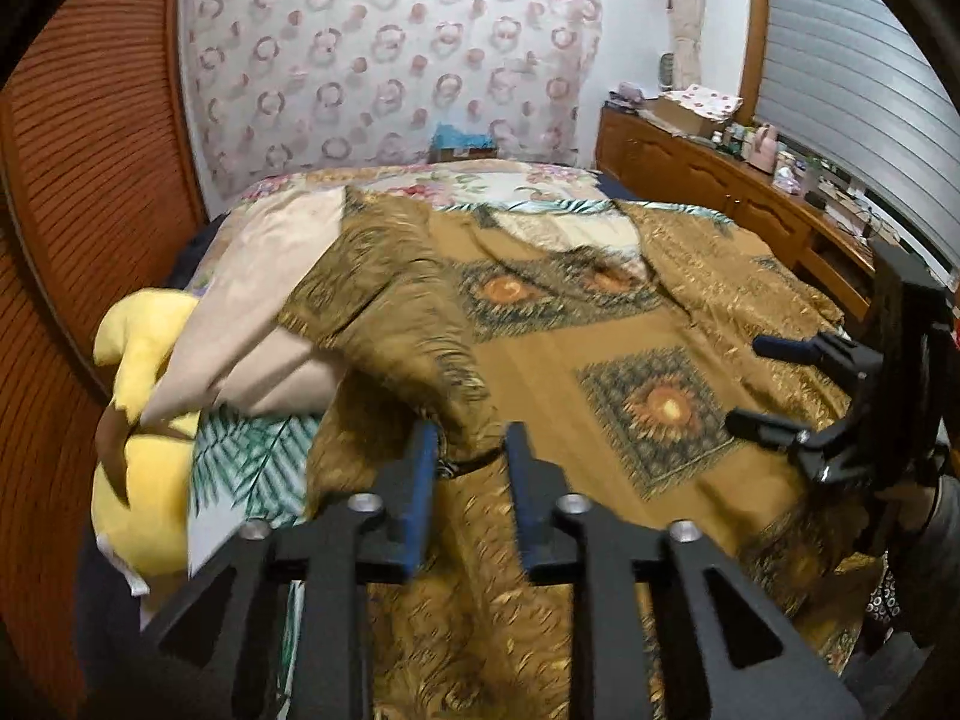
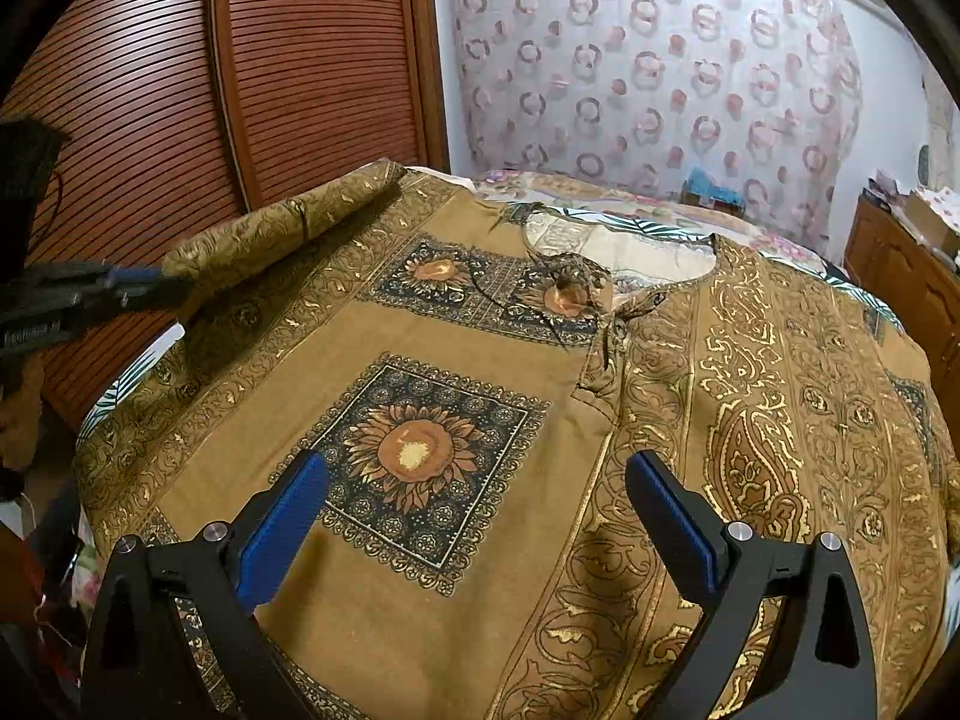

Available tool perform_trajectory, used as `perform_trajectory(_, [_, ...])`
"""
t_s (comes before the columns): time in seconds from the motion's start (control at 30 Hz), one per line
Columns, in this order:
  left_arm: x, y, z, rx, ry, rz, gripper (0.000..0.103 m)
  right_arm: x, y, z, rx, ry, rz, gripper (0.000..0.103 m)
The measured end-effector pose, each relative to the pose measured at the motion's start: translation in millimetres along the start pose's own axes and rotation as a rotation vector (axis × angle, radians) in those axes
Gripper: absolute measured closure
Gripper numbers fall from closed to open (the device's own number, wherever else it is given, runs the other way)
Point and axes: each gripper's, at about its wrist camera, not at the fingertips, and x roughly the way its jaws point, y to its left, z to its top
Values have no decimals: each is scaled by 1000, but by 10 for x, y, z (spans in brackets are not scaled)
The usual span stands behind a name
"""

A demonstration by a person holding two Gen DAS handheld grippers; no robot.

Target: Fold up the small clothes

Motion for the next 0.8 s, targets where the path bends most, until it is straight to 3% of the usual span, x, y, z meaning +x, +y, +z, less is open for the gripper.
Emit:
perform_trajectory(0.1, [-75, 28, -85, -6, -24, -3, 57, 0, 3, 0, 0, 2, 1, 4])
perform_trajectory(0.23, [-96, 142, -129, -34, -31, 19, 25, 2, 5, 0, 0, 3, 0, 4])
perform_trajectory(0.6, [430, 546, -319, -102, 151, 98, 25, 20, -15, 9, -1, 13, 9, 4])
perform_trajectory(0.8, [422, 565, -367, -81, 137, 126, 24, 34, 49, 117, 0, 25, 37, 4])
